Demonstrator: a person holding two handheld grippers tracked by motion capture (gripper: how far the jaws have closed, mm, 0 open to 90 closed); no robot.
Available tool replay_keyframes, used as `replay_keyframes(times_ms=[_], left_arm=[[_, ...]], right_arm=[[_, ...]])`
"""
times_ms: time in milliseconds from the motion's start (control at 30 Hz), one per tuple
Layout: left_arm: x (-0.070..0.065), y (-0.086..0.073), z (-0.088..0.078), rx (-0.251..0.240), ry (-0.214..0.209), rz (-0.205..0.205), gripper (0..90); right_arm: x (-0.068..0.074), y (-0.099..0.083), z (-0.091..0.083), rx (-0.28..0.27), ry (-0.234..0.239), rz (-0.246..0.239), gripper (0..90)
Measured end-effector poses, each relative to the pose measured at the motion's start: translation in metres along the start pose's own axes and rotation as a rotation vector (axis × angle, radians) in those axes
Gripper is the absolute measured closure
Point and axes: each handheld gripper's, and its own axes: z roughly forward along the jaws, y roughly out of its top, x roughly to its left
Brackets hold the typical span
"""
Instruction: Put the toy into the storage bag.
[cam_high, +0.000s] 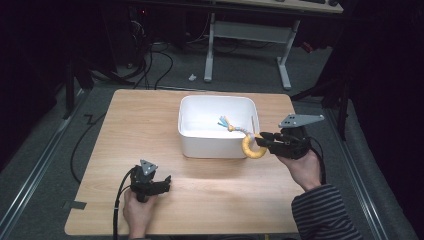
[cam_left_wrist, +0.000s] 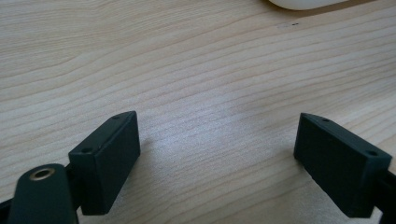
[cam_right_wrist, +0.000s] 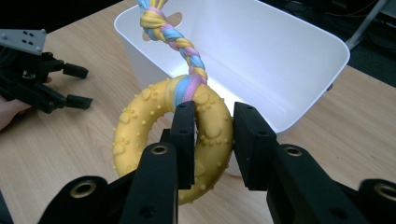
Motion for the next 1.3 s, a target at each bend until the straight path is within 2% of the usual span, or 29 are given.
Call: replay_keyframes(times_ms=[400, 667, 1000, 1300], left_arm=[[0.000, 0.000, 0.000, 0.000, 0.000, 0.000, 14.9], [0.000, 0.000, 0.000, 0.000, 0.000, 0.000, 14.8], [0.000, 0.000, 0.000, 0.000, 0.001, 0.000, 14.9], [0.000, 0.000, 0.000, 0.001, 0.001, 0.000, 14.9]], right_arm=[[-0.014, 0.023, 0.018, 0.008, -0.007, 0.012, 71.2], [-0.016, 0.035, 0.032, 0.026, -0.001, 0.008, 71.2], [-0.020, 0.044, 0.046, 0.041, -0.001, 0.014, 71.2], [-0.028, 0.050, 0.059, 0.060, -0.013, 0.041, 71.2]])
